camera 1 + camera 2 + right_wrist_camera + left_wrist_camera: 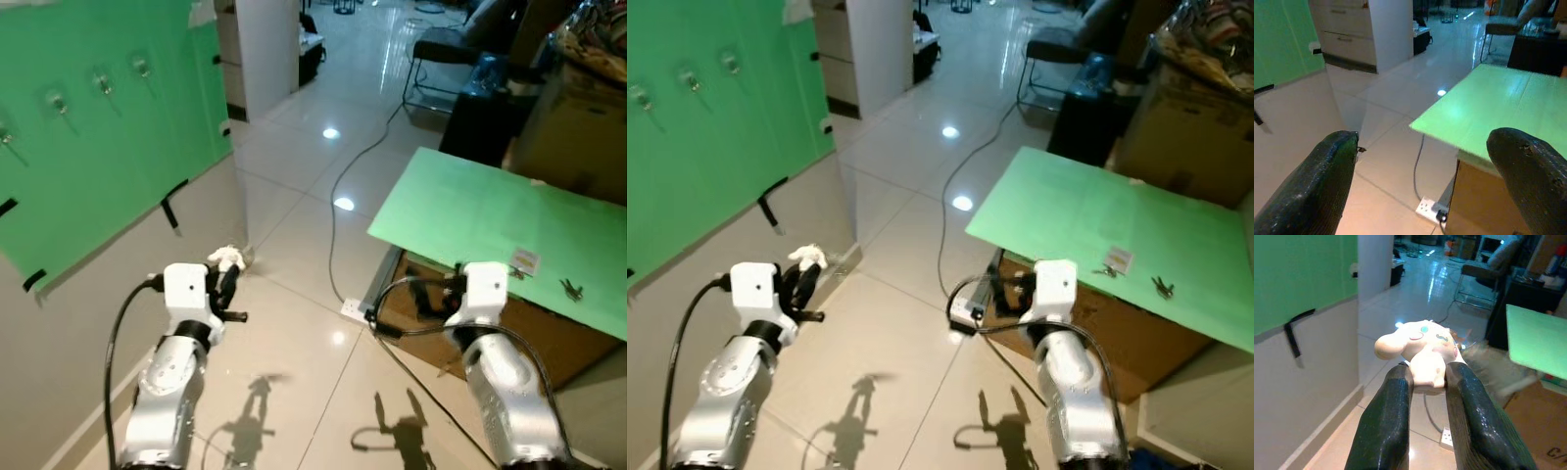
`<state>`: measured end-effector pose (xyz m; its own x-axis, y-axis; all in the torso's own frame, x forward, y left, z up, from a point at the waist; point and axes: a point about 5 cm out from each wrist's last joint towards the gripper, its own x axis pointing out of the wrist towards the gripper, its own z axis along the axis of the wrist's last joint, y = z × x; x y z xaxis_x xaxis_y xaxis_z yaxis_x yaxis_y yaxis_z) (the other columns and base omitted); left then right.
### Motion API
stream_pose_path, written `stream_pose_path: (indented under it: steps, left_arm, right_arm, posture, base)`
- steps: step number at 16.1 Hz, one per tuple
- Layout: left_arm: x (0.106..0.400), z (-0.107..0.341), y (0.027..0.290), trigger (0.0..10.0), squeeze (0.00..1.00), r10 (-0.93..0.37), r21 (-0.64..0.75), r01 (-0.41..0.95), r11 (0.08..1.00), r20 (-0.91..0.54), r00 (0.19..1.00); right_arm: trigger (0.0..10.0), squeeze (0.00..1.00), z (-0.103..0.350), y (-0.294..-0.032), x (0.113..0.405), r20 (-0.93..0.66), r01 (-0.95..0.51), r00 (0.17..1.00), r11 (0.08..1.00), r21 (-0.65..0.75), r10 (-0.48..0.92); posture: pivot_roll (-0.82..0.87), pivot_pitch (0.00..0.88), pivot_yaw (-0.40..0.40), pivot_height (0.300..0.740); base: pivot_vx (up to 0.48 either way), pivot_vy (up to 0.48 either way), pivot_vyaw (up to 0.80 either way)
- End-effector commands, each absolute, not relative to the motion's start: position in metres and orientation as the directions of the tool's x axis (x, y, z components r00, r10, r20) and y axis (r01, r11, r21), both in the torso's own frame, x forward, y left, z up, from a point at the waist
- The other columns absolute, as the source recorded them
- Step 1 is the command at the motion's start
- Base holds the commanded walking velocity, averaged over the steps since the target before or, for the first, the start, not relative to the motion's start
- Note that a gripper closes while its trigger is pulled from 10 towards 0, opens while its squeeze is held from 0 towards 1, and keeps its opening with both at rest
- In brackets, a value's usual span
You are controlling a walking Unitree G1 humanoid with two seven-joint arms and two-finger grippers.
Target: Hang keys on a hook
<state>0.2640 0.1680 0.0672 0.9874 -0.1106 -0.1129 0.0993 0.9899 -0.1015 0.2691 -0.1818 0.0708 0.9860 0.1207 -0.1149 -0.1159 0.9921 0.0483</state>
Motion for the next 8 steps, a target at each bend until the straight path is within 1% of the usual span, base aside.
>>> stream_pose_path:
  steps: [1, 4, 6, 8]
  left_arm:
    - [0.266, 0.071, 0.173, 10.0, 0.00, -0.086, -0.096, 0.076, 0.992, -0.106, 0.991]
    - [0.272, 0.073, 0.169, 10.0, 0.00, -0.087, -0.089, 0.078, 0.993, -0.097, 0.991]
    - [0.274, 0.074, 0.177, 10.0, 0.00, -0.057, -0.085, 0.049, 0.995, -0.100, 0.993]
    - [0.275, 0.075, 0.178, 10.0, 0.00, -0.050, -0.057, 0.044, 0.997, -0.101, 0.994]
  right_arm:
    - [10.0, 0.00, 0.071, -0.180, 0.274, -0.116, -0.130, 0.984, 0.990, 0.056, 0.135]
    - [10.0, 0.00, 0.066, -0.183, 0.279, -0.169, -0.093, 0.981, 0.995, 0.029, 0.097]
    - [10.0, 0.00, 0.071, -0.178, 0.277, -0.119, -0.123, 0.984, 0.990, 0.065, 0.131]
    - [10.0, 0.00, 0.070, -0.172, 0.278, -0.123, -0.142, 0.981, 0.988, 0.064, 0.149]
  posture:
    - [0.01, 0.000, -0.015, 0.740]
    - [0.01, 0.000, -0.018, 0.740]
    - [0.01, 0.000, -0.013, 0.740]
    - [0.01, 0.000, -0.008, 0.740]
  base:
    - [0.000, 0.469, 0.00]
    - [0.000, 0.000, 0.00]
    - [0.000, 0.000, 0.00]
    - [0.000, -0.480, 0.65]
